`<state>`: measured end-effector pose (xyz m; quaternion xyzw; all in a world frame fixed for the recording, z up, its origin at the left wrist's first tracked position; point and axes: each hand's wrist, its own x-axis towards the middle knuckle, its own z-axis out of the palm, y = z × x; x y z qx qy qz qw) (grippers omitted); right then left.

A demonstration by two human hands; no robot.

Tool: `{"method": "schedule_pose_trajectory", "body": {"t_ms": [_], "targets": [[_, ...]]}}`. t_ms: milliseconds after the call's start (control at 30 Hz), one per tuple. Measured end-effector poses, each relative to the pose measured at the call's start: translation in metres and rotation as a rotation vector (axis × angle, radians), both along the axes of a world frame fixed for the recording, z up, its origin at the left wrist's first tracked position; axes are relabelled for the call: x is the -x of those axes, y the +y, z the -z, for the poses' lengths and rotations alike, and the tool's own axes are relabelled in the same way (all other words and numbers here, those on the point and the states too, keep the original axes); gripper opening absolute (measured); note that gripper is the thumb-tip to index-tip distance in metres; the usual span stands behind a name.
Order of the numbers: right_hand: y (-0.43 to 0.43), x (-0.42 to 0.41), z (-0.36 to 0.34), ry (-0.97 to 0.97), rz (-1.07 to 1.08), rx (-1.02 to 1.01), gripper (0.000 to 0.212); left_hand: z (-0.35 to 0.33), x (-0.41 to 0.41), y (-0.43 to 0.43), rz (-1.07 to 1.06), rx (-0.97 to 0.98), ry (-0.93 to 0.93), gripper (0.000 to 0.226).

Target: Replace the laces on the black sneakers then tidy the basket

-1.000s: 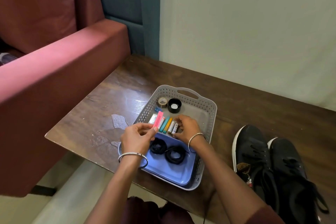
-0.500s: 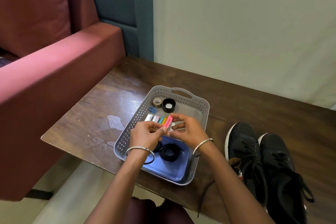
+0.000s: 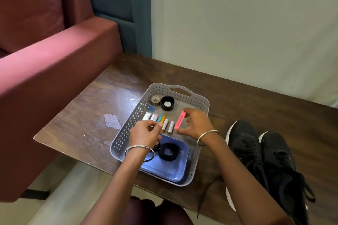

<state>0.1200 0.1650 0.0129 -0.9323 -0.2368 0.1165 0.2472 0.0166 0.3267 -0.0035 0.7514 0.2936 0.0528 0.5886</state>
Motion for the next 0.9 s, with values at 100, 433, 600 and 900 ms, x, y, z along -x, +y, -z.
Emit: {"method": "schedule_pose_trajectory", "body": {"t_ms": [100,433,600,900], "targets": [[0.007,-0.016,0.016,-0.009,-0.130,0.316,0.052,0.003,0.003,0.008,-0.004,-0.066,-0.030,0.011],[0.023,-0.031,0.042,0.017,-0.187,0.373,0.045,0.010,0.007,0.012,-0.013,-0.060,-0.056,0.009],[0.028,-0.034,0.047,0.033,-0.158,0.311,0.045,0.012,0.005,0.013,-0.003,-0.053,-0.063,0.009],[0.024,-0.025,0.041,0.047,-0.100,0.271,0.049,0.006,0.012,0.016,-0.015,-0.028,-0.105,0.013]]}}
